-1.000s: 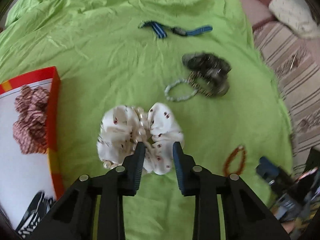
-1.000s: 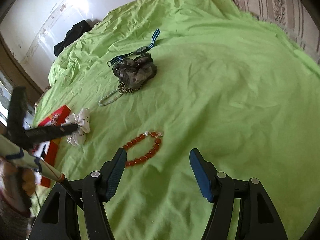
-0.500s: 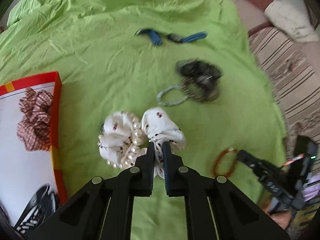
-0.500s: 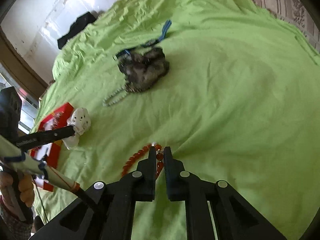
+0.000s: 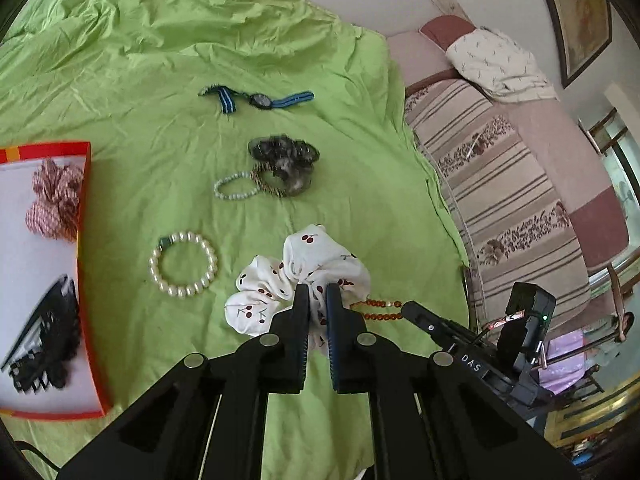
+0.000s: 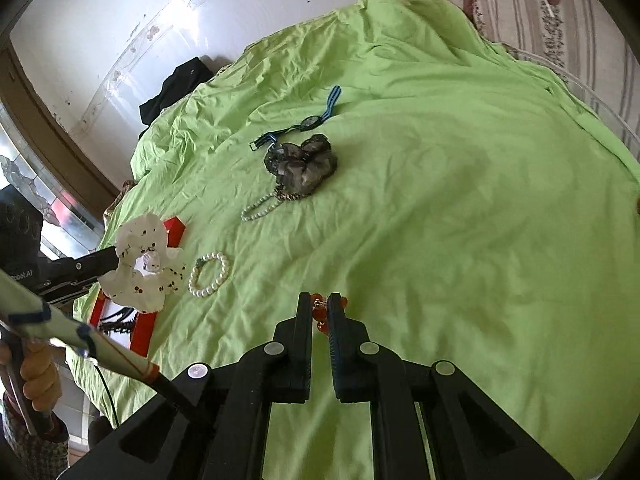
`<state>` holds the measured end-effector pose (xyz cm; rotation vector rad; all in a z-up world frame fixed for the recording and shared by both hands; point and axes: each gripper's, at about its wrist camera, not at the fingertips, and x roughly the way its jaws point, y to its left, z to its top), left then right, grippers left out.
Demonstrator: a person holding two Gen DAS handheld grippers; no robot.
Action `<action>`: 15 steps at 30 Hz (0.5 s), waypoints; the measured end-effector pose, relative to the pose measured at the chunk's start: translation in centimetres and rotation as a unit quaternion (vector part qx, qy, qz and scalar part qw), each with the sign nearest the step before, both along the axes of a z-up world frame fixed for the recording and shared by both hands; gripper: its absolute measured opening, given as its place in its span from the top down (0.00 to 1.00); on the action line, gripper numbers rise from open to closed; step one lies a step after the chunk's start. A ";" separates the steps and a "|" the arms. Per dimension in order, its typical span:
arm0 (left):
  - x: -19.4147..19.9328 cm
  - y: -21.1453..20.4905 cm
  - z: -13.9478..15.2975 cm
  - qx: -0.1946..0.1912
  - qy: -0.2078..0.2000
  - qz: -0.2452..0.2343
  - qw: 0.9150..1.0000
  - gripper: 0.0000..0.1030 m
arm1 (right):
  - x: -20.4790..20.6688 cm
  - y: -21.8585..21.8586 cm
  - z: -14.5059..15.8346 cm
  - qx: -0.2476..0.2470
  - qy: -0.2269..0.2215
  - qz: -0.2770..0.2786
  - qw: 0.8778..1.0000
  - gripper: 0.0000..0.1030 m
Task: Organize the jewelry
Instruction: 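Carry the scrunchie and red bracelet into the tray and open both tools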
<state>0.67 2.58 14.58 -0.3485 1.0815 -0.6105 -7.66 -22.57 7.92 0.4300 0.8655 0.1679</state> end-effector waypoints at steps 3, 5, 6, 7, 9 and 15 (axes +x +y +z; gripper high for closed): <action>-1.3 0.1 -0.2 0.009 0.000 0.002 1.000 0.93 | -1.0 -0.4 -0.1 0.004 0.003 -0.002 1.000 0.92; -2.0 0.4 -0.2 0.012 -0.003 0.004 1.000 0.93 | -1.4 -0.5 0.0 0.007 0.002 -0.002 1.000 0.92; -2.5 0.7 0.0 0.015 -0.005 0.006 1.000 0.93 | -1.4 -0.4 0.1 0.008 0.001 -0.001 1.000 0.92; -2.7 0.9 0.1 0.016 -0.008 0.008 1.000 0.93 | -1.4 -0.4 0.3 0.009 -0.001 0.000 1.000 0.92; -3.6 1.7 0.6 0.022 -0.015 0.016 1.000 0.93 | -1.6 0.0 0.8 0.010 -0.005 0.002 1.000 0.92; -5.8 6.7 2.8 0.019 -0.035 0.059 0.997 0.93 | -1.6 2.1 2.8 0.003 -0.022 0.025 0.999 0.92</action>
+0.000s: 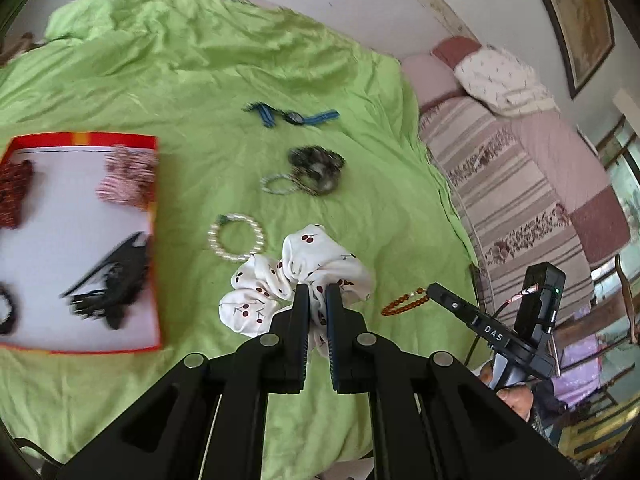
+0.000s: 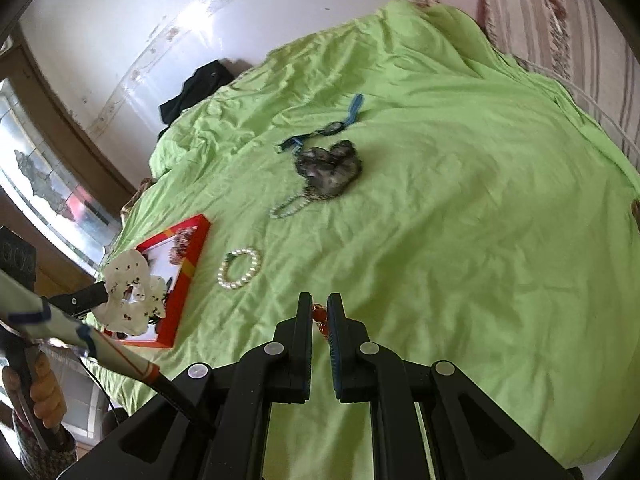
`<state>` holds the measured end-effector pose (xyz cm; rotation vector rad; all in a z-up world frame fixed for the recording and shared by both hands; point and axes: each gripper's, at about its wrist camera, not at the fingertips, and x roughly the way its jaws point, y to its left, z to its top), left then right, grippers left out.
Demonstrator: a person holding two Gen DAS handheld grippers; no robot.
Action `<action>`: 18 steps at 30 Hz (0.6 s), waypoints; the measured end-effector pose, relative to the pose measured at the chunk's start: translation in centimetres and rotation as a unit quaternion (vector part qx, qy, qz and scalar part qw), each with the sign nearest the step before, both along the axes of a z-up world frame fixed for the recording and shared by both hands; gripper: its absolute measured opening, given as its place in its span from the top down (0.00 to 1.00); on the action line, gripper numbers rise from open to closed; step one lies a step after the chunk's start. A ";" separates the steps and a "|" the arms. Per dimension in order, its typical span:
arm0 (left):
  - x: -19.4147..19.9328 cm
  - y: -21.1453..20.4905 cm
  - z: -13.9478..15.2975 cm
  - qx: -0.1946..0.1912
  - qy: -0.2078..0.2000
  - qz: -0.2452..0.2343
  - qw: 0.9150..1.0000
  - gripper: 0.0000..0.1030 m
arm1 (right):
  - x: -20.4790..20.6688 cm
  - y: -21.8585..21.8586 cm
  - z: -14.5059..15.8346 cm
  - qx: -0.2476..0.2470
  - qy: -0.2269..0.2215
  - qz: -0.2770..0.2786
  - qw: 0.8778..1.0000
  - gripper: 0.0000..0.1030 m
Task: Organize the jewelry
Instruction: 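Carry the scrunchie and red bracelet into the tray and open both tools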
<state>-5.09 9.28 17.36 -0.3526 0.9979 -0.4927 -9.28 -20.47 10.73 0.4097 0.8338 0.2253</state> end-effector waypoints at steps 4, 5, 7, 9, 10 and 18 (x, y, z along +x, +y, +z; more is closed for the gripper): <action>-0.9 3.8 0.7 0.005 -0.011 0.038 0.999 0.93 | 0.3 2.3 1.2 -0.018 -0.010 0.022 1.000 0.92; -1.2 5.2 0.8 0.006 -0.014 0.050 0.999 0.92 | 0.3 2.6 1.3 -0.019 -0.010 0.025 0.999 0.92; -1.4 7.1 0.9 0.007 -0.015 0.067 0.998 0.93 | 0.5 4.0 2.0 -0.020 -0.012 0.038 0.999 0.92; -1.6 9.3 0.8 0.011 -0.013 0.087 0.996 0.93 | 0.9 5.4 2.7 -0.025 -0.018 0.052 0.998 0.92; -1.6 10.3 0.8 0.012 -0.012 0.098 0.995 0.92 | 1.0 6.1 3.1 -0.028 -0.021 0.059 0.998 0.92; -0.3 16.6 -0.5 0.041 -0.004 0.150 0.988 0.93 | 3.0 15.2 6.5 -0.057 -0.049 0.139 0.987 0.92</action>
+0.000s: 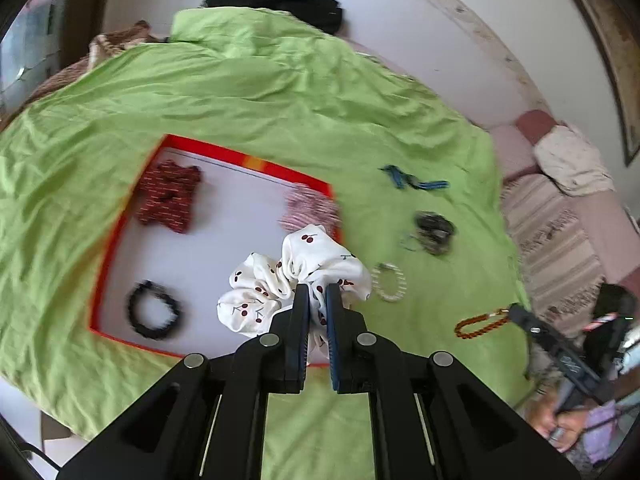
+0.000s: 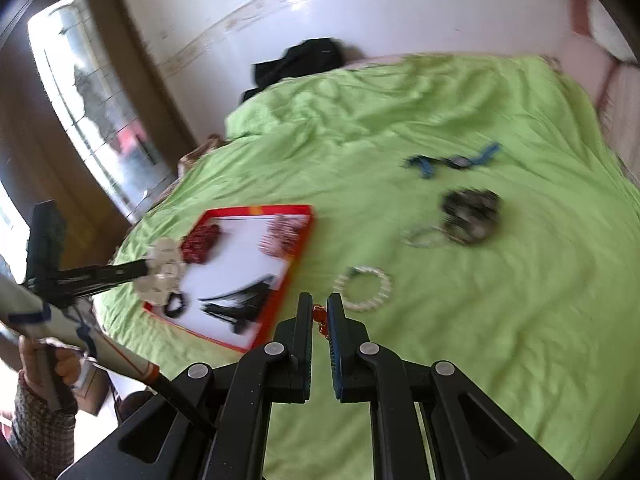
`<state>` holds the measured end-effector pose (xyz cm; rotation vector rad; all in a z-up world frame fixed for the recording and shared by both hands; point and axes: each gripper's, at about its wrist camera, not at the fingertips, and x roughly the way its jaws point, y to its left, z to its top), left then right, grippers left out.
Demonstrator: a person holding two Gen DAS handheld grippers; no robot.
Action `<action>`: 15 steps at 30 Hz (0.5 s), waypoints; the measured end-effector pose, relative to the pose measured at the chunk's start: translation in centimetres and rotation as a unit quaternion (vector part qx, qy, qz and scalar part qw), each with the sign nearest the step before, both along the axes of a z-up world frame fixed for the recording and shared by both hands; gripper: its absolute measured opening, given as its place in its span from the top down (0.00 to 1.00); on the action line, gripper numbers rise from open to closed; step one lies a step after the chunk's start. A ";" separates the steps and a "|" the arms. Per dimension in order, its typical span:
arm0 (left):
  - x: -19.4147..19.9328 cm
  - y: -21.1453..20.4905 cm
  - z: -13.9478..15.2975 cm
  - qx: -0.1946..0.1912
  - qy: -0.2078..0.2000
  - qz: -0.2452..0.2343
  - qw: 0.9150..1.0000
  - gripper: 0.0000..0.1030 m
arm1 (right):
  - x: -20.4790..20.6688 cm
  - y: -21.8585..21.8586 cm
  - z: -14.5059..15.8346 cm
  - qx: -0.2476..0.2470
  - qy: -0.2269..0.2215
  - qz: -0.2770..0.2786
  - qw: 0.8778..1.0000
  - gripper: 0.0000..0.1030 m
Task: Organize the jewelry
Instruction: 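Carry the scrunchie and red bracelet into the tray and open both tools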
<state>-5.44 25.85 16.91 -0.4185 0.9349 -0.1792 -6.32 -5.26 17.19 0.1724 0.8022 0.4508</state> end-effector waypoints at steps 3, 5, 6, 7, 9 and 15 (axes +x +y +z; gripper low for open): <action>0.6 1.6 -1.2 -0.005 0.010 0.010 1.000 0.92 | 0.8 4.3 1.0 -0.008 -0.009 0.035 0.999 0.92; 1.1 2.4 -2.2 -0.003 0.019 0.019 1.000 0.92 | 1.3 6.9 1.4 -0.014 -0.012 0.055 0.998 0.92; 1.4 2.6 -2.6 -0.003 0.022 0.022 0.999 0.93 | 1.7 8.0 1.5 -0.016 -0.012 0.064 0.998 0.92; 1.7 3.0 -3.2 0.000 0.027 0.026 0.999 0.93 | 2.1 9.6 1.5 -0.019 -0.011 0.075 0.997 0.92; 2.3 3.7 -4.2 0.014 0.036 0.038 0.999 0.92 | 3.1 12.5 1.1 -0.024 -0.005 0.096 0.995 0.92; 4.6 7.0 -7.1 0.008 0.064 0.074 0.995 0.93 | 5.9 18.8 -1.5 -0.012 0.033 0.126 0.991 0.92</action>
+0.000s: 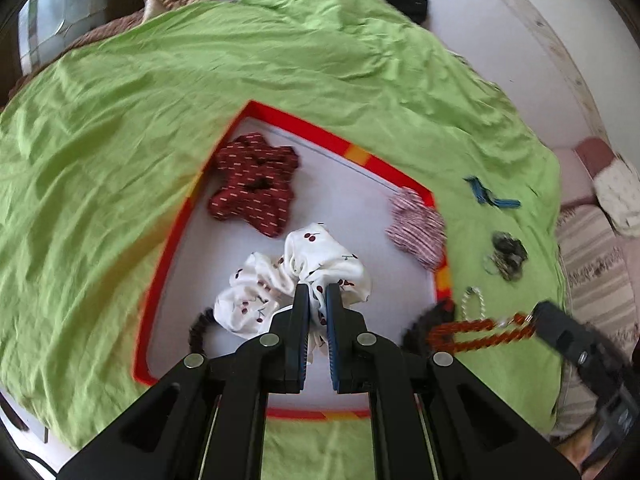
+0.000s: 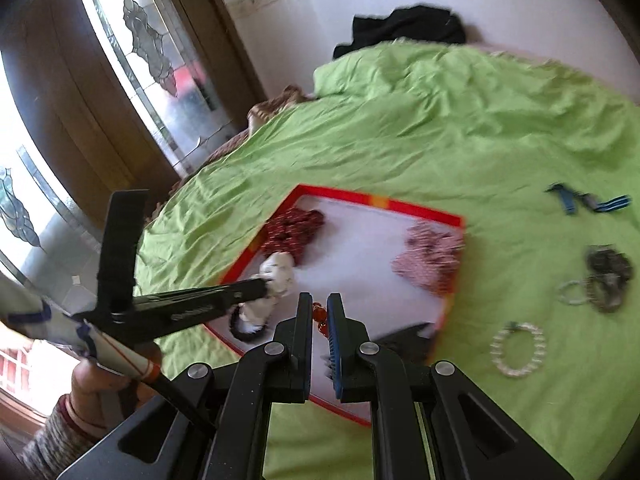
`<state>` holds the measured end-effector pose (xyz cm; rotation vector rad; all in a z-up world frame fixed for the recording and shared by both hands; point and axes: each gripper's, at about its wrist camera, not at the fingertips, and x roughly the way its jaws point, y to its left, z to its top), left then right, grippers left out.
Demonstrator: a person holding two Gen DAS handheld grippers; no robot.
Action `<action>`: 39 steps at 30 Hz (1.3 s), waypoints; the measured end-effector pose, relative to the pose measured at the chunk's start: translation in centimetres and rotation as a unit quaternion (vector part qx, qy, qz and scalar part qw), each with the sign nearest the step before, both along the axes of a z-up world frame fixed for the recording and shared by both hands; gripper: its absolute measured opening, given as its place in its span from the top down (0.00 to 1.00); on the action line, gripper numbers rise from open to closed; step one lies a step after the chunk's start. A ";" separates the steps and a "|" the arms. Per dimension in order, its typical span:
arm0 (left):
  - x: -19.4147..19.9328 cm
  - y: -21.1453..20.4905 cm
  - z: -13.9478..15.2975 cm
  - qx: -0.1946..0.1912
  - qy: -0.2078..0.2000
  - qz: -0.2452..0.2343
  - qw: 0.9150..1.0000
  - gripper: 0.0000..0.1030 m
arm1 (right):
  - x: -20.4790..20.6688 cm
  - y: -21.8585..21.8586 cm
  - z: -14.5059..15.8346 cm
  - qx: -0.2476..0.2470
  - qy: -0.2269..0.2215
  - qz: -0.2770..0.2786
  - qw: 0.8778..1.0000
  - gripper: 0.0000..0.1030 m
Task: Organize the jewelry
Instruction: 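Carry the scrunchie and red bracelet into the tray and open both tools, then withdraw both open tools from the tray toward the sheet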
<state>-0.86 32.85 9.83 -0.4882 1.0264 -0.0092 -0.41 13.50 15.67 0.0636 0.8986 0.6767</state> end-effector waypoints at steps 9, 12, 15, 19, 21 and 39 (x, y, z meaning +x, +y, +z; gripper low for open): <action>2.9 1.1 -3.1 -0.023 0.028 0.004 0.999 0.93 | 5.3 3.0 -7.0 -0.019 0.079 -0.020 0.996 0.92; 3.6 0.5 -3.5 -0.033 0.030 -0.004 0.999 0.92 | 6.1 2.3 -8.1 -0.029 0.086 -0.032 0.995 0.92; 4.3 -0.4 -4.0 -0.035 0.039 -0.011 0.999 0.92 | 6.4 2.0 -8.7 -0.040 0.088 -0.034 0.995 0.91; 4.2 -0.6 -3.8 -0.028 0.036 -0.002 0.999 0.82 | 6.5 1.0 -8.6 -0.029 0.098 -0.040 0.994 0.80; 3.6 -0.5 -2.8 -0.031 0.023 0.003 0.999 0.74 | 6.2 0.3 -7.8 -0.031 0.079 -0.043 0.995 0.70; -4.4 -0.6 4.1 0.032 -0.042 0.058 0.997 0.59 | 2.5 -0.4 -9.4 -0.100 0.072 -0.003 0.992 0.68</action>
